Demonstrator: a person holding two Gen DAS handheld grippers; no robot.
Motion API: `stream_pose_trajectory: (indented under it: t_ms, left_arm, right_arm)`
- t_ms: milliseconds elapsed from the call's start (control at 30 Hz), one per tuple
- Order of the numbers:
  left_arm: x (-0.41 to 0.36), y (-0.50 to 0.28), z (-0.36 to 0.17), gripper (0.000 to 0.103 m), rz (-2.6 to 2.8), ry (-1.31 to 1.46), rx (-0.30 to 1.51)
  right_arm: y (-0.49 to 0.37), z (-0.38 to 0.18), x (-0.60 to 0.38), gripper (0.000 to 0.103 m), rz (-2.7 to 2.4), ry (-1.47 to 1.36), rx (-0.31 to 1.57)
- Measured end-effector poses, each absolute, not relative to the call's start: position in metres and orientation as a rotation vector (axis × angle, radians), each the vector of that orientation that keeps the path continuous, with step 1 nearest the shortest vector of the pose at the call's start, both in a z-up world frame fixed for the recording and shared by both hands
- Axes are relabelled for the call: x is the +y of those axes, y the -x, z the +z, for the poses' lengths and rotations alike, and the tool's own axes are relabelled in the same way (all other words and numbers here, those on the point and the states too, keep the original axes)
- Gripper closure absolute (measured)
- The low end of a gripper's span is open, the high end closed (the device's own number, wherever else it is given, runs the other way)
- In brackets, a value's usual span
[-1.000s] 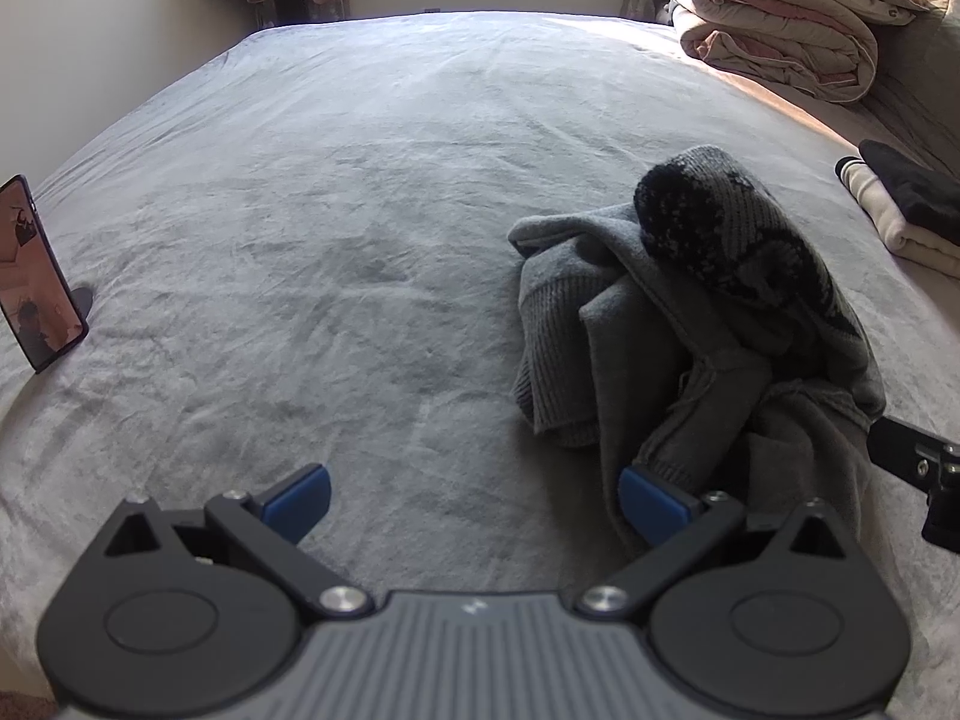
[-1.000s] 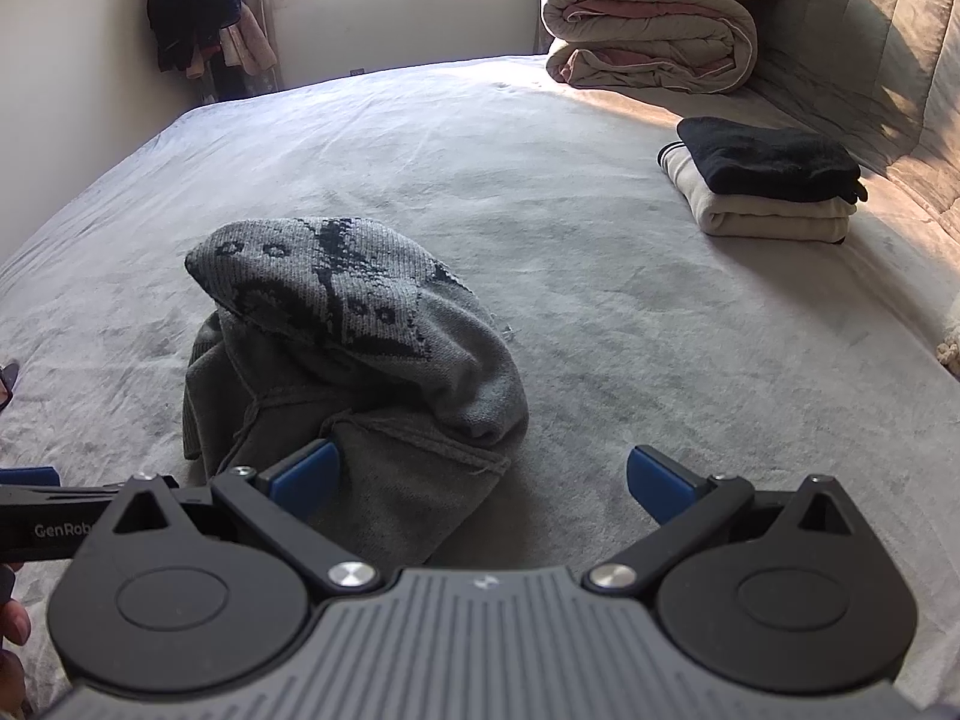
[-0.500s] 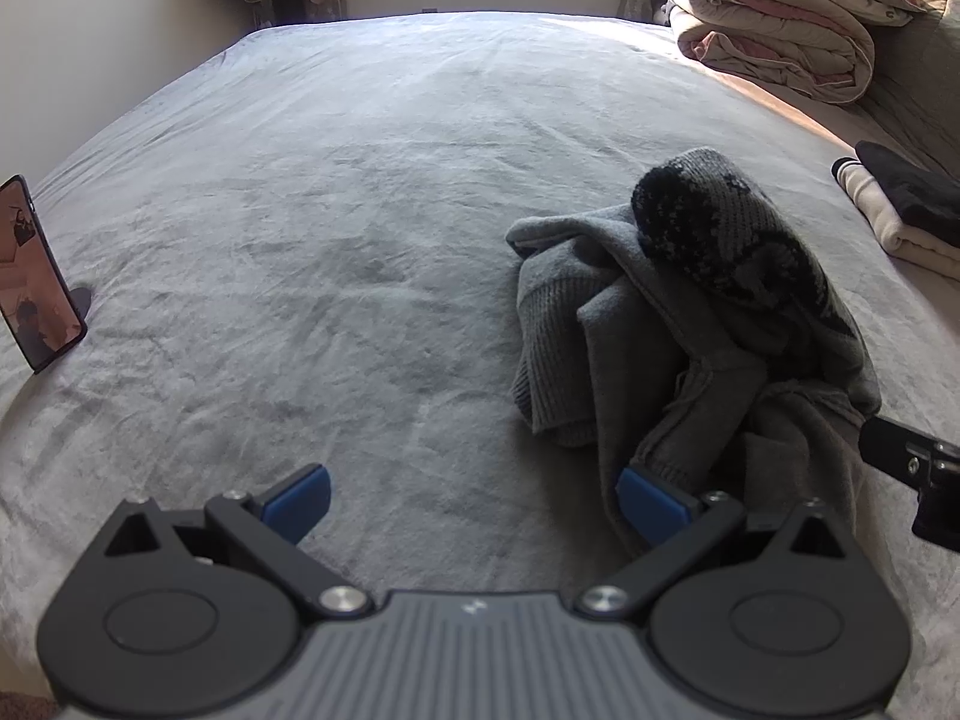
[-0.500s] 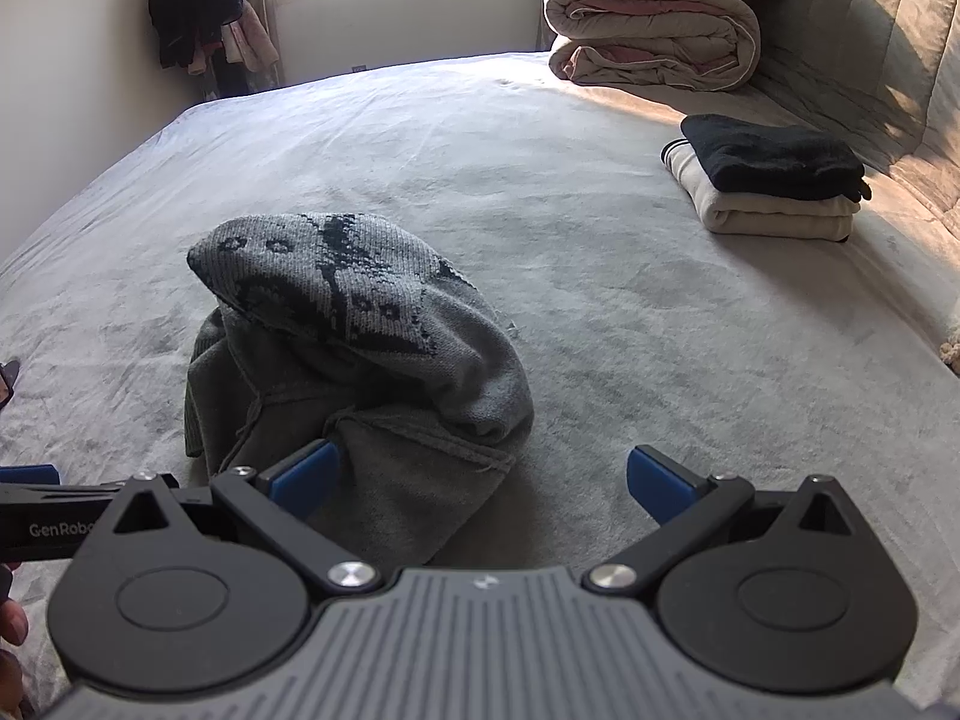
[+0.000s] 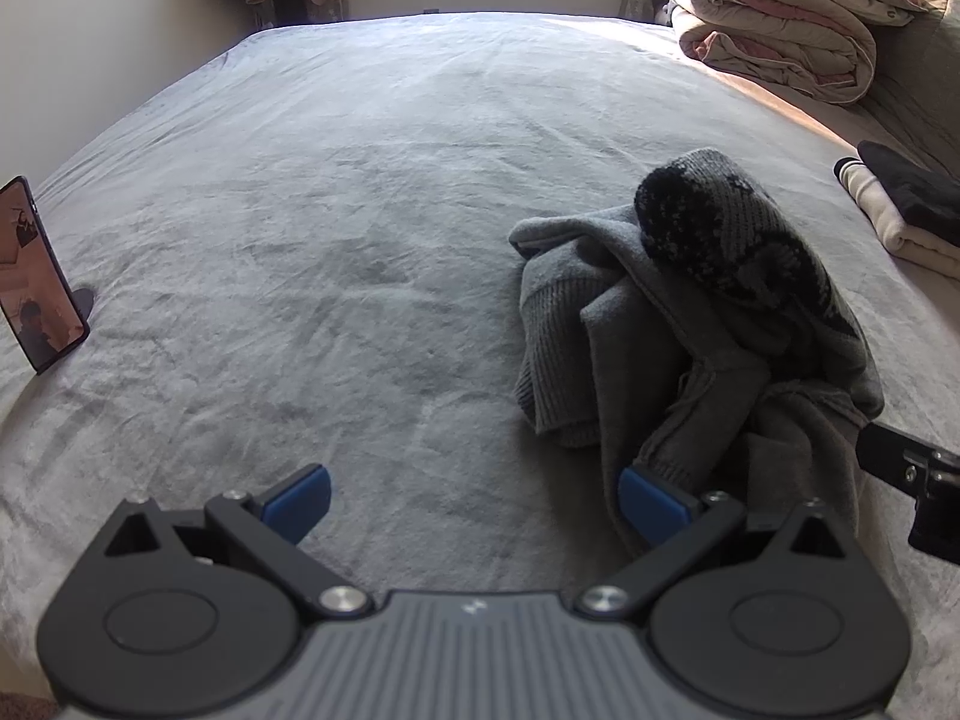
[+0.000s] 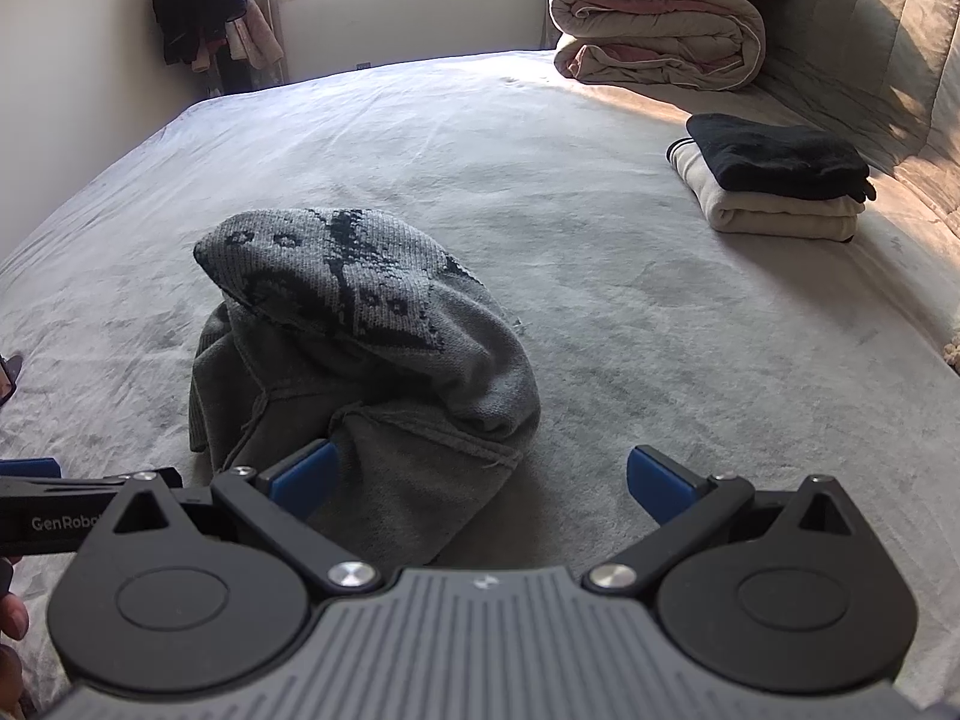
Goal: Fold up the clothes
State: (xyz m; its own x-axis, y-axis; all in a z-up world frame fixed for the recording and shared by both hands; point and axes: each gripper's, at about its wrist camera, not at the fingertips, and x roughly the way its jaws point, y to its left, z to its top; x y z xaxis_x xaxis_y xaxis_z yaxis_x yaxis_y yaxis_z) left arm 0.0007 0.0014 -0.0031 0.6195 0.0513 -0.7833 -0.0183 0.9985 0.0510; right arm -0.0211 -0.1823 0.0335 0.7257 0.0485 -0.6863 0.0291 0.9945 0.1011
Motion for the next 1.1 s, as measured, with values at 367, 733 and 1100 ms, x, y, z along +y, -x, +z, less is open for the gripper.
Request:
stream_pose_trajectory:
  t_ms: [367,733,1100]
  left_arm:
    - [0.0014,-0.0011,-0.0034,0.0,0.045,-0.04,0.902]
    - [0.0005,-0.0008,-0.0038,0.0,0.045,-0.043,0.904]
    - [0.0006,-0.0011,-0.0045,0.0,0.046,-0.047,0.905]
  right_arm:
    - [0.0208,0.0332,-0.1823,0.0,0.014,-0.108,0.764]
    - [0.0205,0.0318,-0.1814,0.0,0.015,-0.104,0.769]
    - [0.021,0.0329,-0.1823,0.0,0.016,-0.104,0.769]
